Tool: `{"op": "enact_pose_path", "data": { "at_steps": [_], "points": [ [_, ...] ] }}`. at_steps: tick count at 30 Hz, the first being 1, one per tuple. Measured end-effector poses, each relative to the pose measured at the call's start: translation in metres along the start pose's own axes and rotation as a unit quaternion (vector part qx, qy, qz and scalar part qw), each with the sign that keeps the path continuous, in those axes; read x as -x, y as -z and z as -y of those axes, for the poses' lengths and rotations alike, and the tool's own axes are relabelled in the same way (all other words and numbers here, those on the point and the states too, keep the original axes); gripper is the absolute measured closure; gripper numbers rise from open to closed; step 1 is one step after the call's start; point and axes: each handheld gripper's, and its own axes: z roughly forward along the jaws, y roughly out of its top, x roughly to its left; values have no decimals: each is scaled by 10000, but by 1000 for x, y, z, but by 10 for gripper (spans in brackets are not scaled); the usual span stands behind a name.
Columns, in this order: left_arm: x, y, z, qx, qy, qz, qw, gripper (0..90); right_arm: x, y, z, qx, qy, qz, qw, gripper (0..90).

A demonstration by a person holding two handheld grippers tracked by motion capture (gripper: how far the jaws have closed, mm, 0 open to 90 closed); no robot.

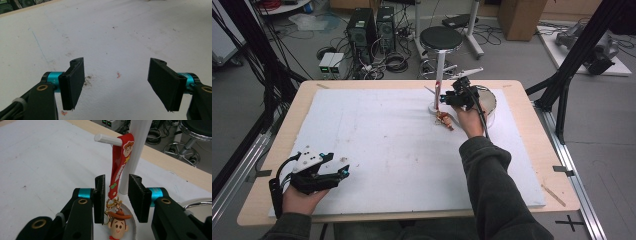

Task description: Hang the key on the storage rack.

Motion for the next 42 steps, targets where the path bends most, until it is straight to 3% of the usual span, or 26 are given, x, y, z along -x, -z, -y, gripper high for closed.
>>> {"op": "enact_pose_path", "data": {
  "at_steps": [17, 42],
  "points": [
    [-1, 0, 2, -33, 48, -68, 10000, 301, 9, 4, 10, 152, -207, -448, 9987, 572],
    [0, 2, 2, -32, 28, -70, 10000, 302, 7, 12, 32, 235, -224, -694, 9971, 418]
  ]
}}
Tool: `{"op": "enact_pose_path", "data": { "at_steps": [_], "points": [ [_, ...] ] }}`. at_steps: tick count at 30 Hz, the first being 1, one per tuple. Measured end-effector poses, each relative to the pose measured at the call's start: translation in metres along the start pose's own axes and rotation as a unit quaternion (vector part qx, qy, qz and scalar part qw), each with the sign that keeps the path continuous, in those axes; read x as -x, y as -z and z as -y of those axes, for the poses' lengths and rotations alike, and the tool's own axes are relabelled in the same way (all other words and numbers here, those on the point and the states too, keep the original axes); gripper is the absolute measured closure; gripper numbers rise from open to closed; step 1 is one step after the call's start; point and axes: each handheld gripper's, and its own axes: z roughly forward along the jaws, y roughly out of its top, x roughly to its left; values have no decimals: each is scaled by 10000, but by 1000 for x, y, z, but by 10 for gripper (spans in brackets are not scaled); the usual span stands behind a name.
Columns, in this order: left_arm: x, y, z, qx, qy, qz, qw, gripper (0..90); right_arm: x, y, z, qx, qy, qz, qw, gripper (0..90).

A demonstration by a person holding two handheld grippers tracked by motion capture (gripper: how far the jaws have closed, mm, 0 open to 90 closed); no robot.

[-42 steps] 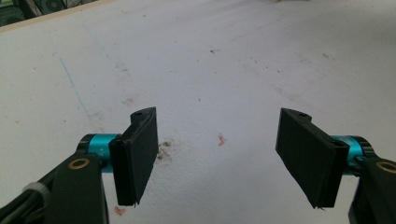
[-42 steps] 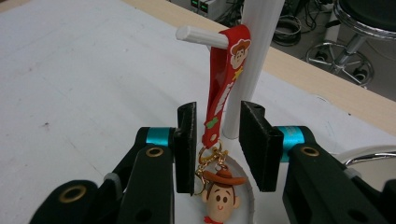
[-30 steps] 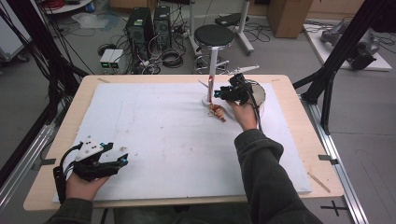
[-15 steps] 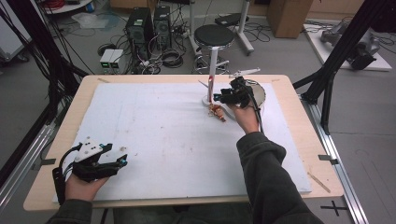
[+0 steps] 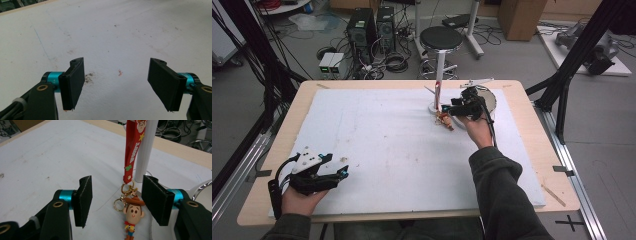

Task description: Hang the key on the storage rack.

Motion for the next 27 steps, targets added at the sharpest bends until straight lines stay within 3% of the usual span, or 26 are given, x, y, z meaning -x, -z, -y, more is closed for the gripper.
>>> {"op": "enact_pose_path", "data": {
  "at_steps": [27],
  "points": [
    [0, 0, 0, 9, -11, 5, 10000, 302, -4, 11, 16, 28, 1, -135, 9999, 315]
  ]
}}
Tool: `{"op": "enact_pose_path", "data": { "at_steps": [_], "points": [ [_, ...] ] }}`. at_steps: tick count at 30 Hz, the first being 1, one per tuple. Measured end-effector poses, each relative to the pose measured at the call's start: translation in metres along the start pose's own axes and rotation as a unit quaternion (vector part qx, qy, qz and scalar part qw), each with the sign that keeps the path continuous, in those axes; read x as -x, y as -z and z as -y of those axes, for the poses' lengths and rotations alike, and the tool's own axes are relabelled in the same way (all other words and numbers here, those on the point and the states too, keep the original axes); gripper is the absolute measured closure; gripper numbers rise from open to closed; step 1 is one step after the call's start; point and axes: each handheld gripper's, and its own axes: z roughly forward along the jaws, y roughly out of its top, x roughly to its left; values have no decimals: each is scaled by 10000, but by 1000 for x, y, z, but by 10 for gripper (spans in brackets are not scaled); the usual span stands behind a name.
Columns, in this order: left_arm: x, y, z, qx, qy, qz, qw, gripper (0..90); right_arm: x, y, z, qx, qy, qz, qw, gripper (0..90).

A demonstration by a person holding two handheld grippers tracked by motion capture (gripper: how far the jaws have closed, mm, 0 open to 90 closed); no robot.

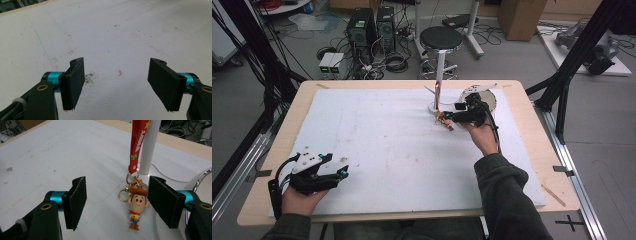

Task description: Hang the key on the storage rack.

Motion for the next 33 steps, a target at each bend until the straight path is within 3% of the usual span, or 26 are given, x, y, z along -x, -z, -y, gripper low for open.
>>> {"op": "enact_pose_path", "data": {
  "at_steps": [33],
  "points": [
    [1, 0, 0, -10, -4, 1, 10000, 302, -5, 19, 26, 41, -7, -104, 9999, 226]
  ]
}}
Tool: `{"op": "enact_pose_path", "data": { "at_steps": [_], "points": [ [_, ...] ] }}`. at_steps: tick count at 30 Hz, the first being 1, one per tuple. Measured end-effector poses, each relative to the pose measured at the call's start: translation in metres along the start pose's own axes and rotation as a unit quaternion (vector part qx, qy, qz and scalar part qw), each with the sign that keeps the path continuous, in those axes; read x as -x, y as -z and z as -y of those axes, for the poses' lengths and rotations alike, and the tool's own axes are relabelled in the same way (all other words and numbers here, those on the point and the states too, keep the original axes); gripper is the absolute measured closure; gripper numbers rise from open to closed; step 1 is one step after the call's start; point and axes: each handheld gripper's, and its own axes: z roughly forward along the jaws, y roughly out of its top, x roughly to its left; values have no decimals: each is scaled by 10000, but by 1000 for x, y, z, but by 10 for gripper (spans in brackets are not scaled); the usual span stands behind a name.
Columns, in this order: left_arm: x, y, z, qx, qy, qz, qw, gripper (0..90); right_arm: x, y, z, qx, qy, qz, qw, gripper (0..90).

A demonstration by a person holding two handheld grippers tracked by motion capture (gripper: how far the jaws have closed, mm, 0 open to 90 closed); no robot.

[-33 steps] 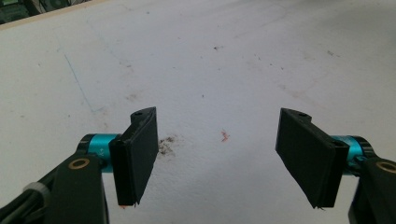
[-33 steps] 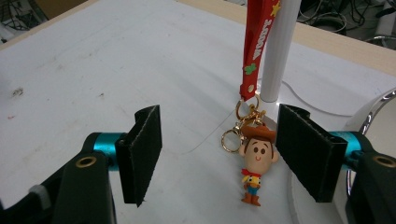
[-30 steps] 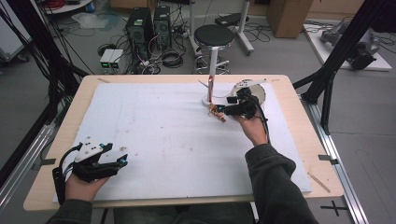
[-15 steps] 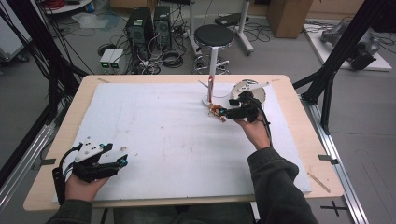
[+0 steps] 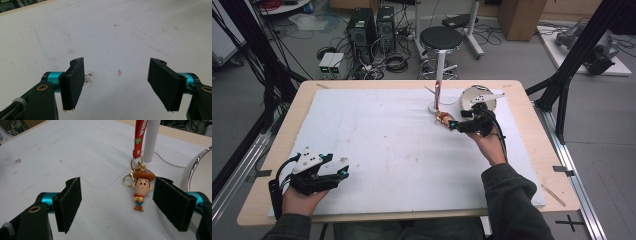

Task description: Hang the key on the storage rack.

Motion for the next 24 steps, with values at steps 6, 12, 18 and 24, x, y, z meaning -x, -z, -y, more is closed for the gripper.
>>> {"op": "enact_pose_path", "data": {
  "at_steps": [6, 12, 18, 24],
  "points": [
    [0, 0, 0, 2, 4, 1, 10000, 303, 0, 5, 7, 5, -33, -7, 10000, 220],
    [0, 0, 0, 0, 7, -13, 10000, 302, 0, 8, 12, -13, -48, -56, 10000, 207],
    [0, 0, 0, 1, 12, -15, 10000, 302, -4, 14, 11, 16, 10, -86, 10000, 202],
    [0, 0, 0, -3, 8, -12, 10000, 302, -8, 18, 12, 7, 97, -119, 9999, 196]
  ]
}}
